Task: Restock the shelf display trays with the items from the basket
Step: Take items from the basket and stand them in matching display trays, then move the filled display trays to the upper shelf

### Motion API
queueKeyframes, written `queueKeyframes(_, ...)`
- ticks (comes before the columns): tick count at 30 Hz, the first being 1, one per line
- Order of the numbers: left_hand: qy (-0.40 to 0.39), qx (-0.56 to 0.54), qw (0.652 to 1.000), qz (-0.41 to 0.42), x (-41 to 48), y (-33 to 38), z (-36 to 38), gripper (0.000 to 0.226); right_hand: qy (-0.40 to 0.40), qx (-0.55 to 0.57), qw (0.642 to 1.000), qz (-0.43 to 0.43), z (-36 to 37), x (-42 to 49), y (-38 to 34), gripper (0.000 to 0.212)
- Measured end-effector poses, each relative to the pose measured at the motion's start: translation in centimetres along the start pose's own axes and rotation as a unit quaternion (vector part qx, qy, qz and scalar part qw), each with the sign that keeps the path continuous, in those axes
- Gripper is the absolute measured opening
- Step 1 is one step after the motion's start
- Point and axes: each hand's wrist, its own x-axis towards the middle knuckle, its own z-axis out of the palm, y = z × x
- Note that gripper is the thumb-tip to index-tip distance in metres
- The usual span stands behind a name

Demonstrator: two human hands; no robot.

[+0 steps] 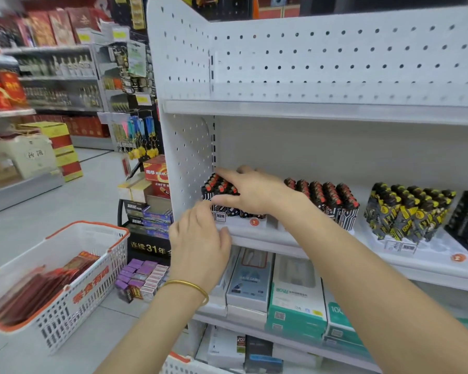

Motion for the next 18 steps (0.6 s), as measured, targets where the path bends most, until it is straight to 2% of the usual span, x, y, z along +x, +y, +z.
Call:
queueKeyframes(8,-0.015,-0.089,0.995,-0.044,0.3,0.1,-0.5,0.047,0.056,-0.008,0.998,-0.015,0.6,0.1,-0.1,0.063)
queueKeyframes(12,0.008,-0.130,0.991,-0.038,0.3,-0.1,-0.5,0.049,0.081,-0.022,0.996,-0.022,0.1,-0.3,-0.3,0.062)
queueKeyframes(18,0.063,-0.192,0.979,-0.012,0.2,0.0,-1.6,0.072,0.136,-0.035,0.990,-0.029,-2.1,-2.8,-1.5,0.061)
